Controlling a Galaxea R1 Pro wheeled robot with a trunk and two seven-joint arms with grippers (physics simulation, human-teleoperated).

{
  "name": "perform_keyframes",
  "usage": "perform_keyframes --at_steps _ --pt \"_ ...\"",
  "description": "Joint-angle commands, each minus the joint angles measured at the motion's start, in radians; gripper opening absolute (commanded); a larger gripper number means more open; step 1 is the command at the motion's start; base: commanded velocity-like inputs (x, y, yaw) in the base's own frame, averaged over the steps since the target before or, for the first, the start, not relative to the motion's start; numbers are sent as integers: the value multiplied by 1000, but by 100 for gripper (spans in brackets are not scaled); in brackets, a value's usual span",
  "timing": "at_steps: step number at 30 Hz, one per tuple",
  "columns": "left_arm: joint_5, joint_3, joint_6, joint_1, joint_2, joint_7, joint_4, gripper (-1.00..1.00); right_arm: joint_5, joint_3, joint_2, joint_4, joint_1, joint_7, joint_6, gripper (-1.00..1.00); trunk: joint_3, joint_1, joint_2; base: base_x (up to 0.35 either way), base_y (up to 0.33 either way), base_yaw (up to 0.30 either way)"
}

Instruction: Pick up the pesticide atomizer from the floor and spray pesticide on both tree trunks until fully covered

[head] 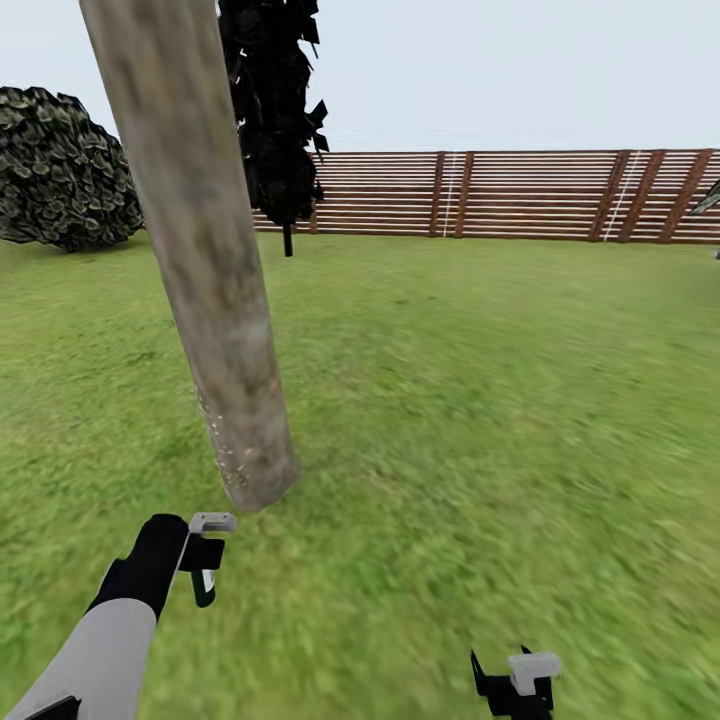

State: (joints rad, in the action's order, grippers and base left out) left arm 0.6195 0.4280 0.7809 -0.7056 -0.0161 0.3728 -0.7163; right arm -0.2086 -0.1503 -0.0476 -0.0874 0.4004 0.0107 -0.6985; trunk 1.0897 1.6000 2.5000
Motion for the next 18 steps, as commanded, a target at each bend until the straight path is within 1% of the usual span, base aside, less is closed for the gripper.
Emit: perform_keyframes --at_steps 1,4,15,18 --pt "0 0 0 0 0 0 0 -100 0 0 0 0 0 0 0 100 0 0 0 194 -234 249" --pt "-1 0 0 0 1 0 0 -100 0 0 0 0 0 0 0 100 0 0 0 183 -236 107" --pt "-1 0 0 0 2 0 0 -100 0 0 0 0 0 0 1 100 0 0 0 127 -257 8" --pt "-1 0 0 0 2 0 0 -100 0 0 0 0 0 0 0 100 0 0 0 120 -260 123"
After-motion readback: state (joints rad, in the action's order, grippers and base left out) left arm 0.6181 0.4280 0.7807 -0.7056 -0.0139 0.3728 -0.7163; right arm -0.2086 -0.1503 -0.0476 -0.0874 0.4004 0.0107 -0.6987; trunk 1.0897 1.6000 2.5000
